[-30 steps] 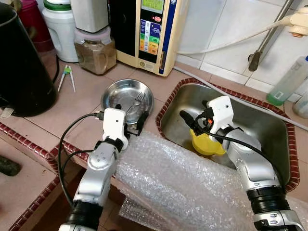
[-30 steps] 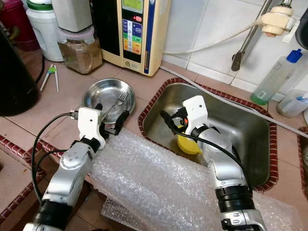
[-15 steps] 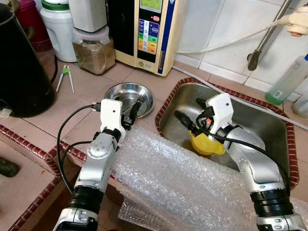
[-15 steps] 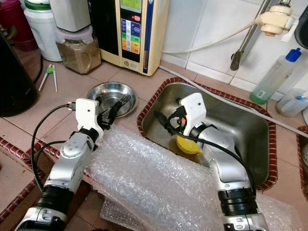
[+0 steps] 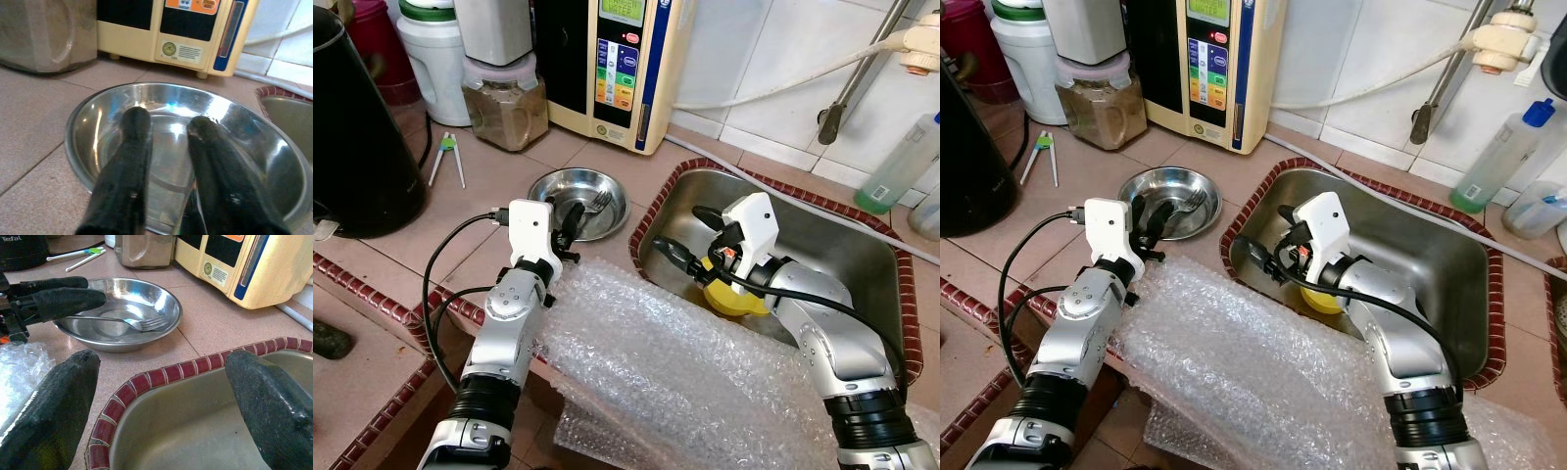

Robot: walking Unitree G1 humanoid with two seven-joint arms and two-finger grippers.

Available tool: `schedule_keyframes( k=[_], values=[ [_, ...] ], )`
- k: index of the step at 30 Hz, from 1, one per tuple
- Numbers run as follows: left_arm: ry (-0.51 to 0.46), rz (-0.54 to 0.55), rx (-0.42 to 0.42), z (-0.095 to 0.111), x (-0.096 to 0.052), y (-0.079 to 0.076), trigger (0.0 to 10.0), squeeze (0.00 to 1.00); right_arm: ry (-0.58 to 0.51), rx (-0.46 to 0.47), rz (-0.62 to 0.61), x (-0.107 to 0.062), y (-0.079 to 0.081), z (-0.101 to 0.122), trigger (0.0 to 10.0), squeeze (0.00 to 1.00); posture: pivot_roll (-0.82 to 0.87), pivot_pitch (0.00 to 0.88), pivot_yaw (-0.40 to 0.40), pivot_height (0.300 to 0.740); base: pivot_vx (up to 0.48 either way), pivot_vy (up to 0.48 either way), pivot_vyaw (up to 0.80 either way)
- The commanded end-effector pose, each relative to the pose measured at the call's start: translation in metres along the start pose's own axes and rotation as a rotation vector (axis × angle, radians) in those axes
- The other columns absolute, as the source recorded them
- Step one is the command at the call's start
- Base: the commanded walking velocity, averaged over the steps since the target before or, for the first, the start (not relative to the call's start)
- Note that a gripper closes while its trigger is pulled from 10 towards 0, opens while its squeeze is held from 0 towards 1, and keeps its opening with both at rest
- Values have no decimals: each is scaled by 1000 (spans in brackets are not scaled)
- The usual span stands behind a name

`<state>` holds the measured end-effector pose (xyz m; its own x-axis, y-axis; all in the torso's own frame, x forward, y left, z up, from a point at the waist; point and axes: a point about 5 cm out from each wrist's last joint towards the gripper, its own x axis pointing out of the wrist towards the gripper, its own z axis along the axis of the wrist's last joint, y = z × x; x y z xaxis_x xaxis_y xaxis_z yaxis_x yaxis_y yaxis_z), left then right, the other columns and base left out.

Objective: Kitchen organization

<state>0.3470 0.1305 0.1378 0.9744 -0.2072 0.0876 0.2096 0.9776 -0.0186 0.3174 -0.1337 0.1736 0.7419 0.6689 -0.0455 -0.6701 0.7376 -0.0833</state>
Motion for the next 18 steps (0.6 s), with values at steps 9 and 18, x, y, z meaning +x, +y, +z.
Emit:
schedule_keyframes(
  k=[9, 18],
  values=[
    [-28, 13, -29, 8, 6, 3, 0, 0, 0, -16, 7, 0, -1, 4, 10000, 0, 7, 81, -99, 740, 0, 0, 0],
    [-190, 32, -80, 37, 8, 4, 0, 0, 3, -24, -2, 0, -3, 5, 10000, 0, 6, 82, -107, 740, 0, 0, 0]
  ],
)
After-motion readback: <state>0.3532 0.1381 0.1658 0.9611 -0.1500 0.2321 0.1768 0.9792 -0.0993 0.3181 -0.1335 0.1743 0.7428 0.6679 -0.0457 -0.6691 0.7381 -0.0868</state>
